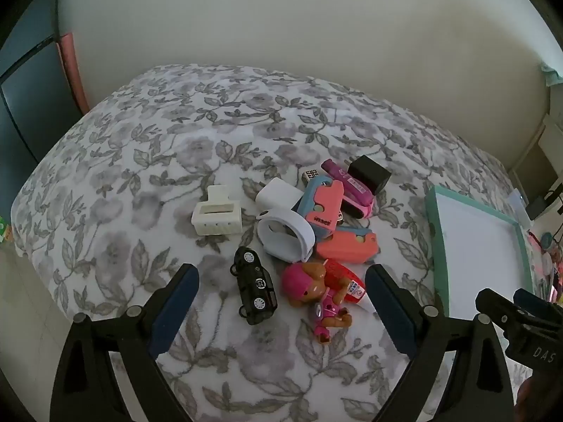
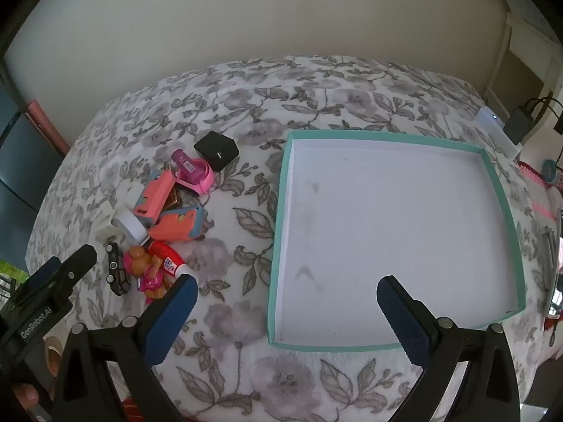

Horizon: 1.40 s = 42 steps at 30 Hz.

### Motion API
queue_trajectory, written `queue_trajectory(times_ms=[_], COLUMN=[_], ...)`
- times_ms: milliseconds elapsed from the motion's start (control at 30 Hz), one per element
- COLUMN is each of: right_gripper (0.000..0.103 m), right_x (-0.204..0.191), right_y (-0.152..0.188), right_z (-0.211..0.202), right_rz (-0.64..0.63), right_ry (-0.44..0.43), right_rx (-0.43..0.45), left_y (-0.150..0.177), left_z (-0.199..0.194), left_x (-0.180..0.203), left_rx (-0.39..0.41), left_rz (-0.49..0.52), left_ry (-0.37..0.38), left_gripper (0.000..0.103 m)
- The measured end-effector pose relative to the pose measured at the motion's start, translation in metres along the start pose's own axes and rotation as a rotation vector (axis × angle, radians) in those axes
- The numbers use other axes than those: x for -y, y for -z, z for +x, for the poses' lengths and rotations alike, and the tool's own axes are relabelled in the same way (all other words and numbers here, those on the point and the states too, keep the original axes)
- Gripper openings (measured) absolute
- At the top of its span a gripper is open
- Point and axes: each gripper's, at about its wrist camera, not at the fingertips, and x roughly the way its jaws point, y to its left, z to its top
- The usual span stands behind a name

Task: Organize rigid objects

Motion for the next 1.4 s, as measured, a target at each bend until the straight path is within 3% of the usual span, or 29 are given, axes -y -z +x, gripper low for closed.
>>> queue_trajectory(times_ms=[1400], right_gripper=[0.103], right_x=[0.0005], right_y=[0.0], right_z=[0.001], right_rz=[0.001], right_ry=[0.004], right_rx=[-0.006], left_y=[0.0026], left_z=[0.0057], left_x=[0.0062], left_rx=[-0.023], left_rz=[0.039], left_ry=[0.001], left_gripper=[0.096])
